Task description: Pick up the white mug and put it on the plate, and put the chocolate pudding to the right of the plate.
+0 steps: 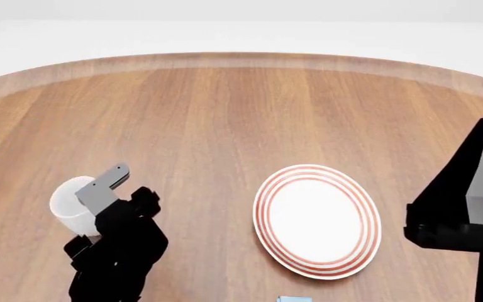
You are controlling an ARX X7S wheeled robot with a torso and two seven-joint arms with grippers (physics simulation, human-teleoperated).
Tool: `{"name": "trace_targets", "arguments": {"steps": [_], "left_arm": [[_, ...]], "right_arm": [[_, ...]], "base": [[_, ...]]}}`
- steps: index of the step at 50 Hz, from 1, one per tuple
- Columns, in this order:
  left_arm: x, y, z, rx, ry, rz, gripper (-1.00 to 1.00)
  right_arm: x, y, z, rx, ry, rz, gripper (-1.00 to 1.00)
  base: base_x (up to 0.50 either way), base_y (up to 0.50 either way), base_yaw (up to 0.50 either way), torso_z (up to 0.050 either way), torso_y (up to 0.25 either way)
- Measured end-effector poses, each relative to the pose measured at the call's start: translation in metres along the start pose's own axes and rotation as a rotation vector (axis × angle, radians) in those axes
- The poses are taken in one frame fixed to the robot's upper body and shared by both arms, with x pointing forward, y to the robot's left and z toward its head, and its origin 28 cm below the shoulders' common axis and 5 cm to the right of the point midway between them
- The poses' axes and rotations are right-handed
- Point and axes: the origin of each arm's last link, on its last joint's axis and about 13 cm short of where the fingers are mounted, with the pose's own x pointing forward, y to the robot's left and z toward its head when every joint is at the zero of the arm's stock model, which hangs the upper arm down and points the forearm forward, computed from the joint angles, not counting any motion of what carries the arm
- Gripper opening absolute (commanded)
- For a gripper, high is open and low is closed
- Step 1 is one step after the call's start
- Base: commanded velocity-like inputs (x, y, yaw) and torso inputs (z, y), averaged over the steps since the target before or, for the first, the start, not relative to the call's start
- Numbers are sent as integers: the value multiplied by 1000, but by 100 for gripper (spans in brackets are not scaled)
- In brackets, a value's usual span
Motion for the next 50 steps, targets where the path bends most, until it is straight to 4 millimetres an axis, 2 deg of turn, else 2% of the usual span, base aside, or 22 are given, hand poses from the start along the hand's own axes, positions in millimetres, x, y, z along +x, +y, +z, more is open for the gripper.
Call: {"name": "trace_targets", "arguments": {"steps": [9, 10, 40, 45, 50], "left_arm": [[6, 0, -5, 10, 10, 9, 100], [7, 0, -5, 11, 11, 10, -100], [10, 1, -8, 41, -18, -19, -100], [6, 2, -1, 58, -81, -52, -100], [-5, 3, 17, 127, -243, -144, -100]], "right_arm": [[0, 0, -1, 0, 3, 1, 100], [0, 0, -1, 0, 3, 2, 100], [-2, 2, -2, 1, 13, 9, 100], [-2, 2, -2, 1, 13, 9, 100], [-2, 1, -2, 0, 14, 8, 100]], "base": [[0, 0, 0, 0, 0], [0, 0, 0, 0, 0], [0, 0, 0, 0, 0], [0, 0, 0, 0, 0], [0, 0, 0, 0, 0]]}}
